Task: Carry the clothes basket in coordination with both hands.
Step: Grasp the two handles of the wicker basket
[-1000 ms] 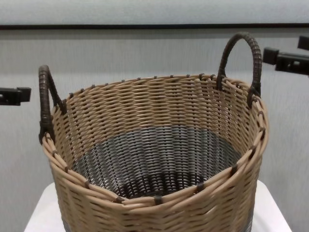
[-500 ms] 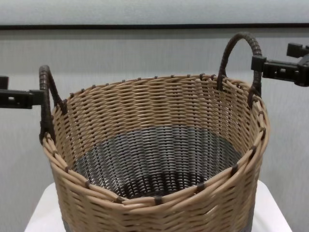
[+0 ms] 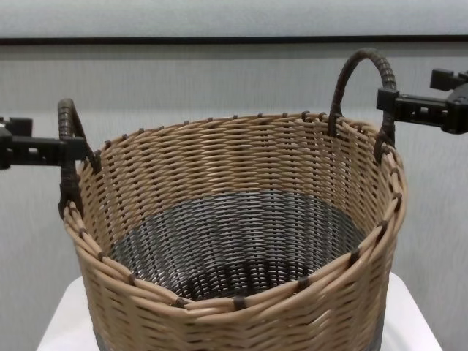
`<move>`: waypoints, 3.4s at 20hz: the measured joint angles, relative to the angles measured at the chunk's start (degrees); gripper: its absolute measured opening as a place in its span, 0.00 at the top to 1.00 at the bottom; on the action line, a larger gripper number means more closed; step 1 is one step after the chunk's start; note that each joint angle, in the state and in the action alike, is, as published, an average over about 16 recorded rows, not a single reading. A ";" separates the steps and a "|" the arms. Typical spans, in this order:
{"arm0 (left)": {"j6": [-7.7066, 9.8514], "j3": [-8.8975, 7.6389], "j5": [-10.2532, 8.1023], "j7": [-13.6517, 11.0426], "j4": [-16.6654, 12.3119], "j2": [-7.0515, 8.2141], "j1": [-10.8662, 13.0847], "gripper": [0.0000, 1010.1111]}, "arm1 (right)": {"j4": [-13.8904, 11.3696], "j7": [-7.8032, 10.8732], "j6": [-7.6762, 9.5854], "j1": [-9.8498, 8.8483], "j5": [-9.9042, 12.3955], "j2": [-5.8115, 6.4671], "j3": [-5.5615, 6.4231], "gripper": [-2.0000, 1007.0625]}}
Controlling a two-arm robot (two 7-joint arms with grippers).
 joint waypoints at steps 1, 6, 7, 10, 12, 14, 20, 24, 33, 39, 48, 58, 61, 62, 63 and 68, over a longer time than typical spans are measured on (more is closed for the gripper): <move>-0.09 0.31 -0.19 -0.04 0.41 -0.10 -0.31 0.01 | 0.13 0.01 0.02 0.13 -0.03 -0.08 -0.04 0.00; -0.44 2.01 -0.72 0.08 2.61 -0.79 -2.13 0.01 | 0.82 0.01 0.06 0.77 -0.17 -0.52 -0.23 0.00; -0.53 2.35 -0.77 0.13 3.05 -0.96 -2.51 0.01 | 0.98 0.02 0.07 0.92 -0.20 -0.62 -0.28 0.00; -0.84 3.29 -0.84 0.30 4.24 -1.45 -3.61 0.01 | 1.47 0.05 0.11 1.36 -0.27 -0.91 -0.47 0.00; -1.07 3.79 -0.82 0.45 4.82 -1.72 -4.22 0.01 | 1.78 0.08 0.13 1.63 -0.32 -1.09 -0.60 0.00; -1.31 4.18 -0.77 0.60 5.22 -1.92 -4.72 0.01 | 2.08 0.11 0.16 1.88 -0.37 -1.26 -0.74 0.00; -1.86 4.90 -0.40 1.17 5.87 -2.32 -5.70 0.01 | 3.11 0.22 0.25 2.68 -0.55 -1.81 -1.28 0.00; -2.22 5.16 0.08 1.51 6.17 -2.60 -6.13 0.01 | 4.13 0.31 0.26 3.40 -0.76 -2.32 -1.81 0.00; -2.91 5.77 1.57 1.78 7.09 -3.43 -7.29 0.01 | 7.11 0.36 -0.01 5.30 -1.62 -3.85 -3.17 0.00; -2.96 6.14 2.42 1.61 7.70 -3.94 -8.05 0.01 | 8.82 0.51 -0.31 6.59 -2.13 -4.83 -3.87 0.00; -2.60 6.36 2.79 1.23 8.46 -4.44 -8.81 0.01 | 10.14 0.83 -0.69 8.03 -2.33 -5.70 -4.30 0.00; -2.48 6.42 2.82 1.00 9.08 -4.74 -9.31 0.01 | 11.24 0.73 -0.86 9.03 -2.48 -6.38 -4.52 0.00; -2.45 6.44 2.83 0.96 9.19 -4.78 -9.43 0.01 | 11.53 0.68 -0.90 9.26 -2.53 -6.59 -4.57 0.00; -2.44 6.45 2.84 0.95 9.22 -4.79 -9.47 0.01 | 11.63 0.65 -0.92 9.32 -2.56 -6.66 -4.59 0.00; -2.43 6.46 2.84 0.95 9.26 -4.80 -9.50 0.01 | 11.71 0.62 -0.94 9.38 -2.58 -6.72 -4.61 0.00; -2.41 6.49 2.87 0.91 9.41 -4.83 -9.63 0.01 | 11.94 0.31 -1.04 9.47 -2.60 -7.05 -4.48 0.00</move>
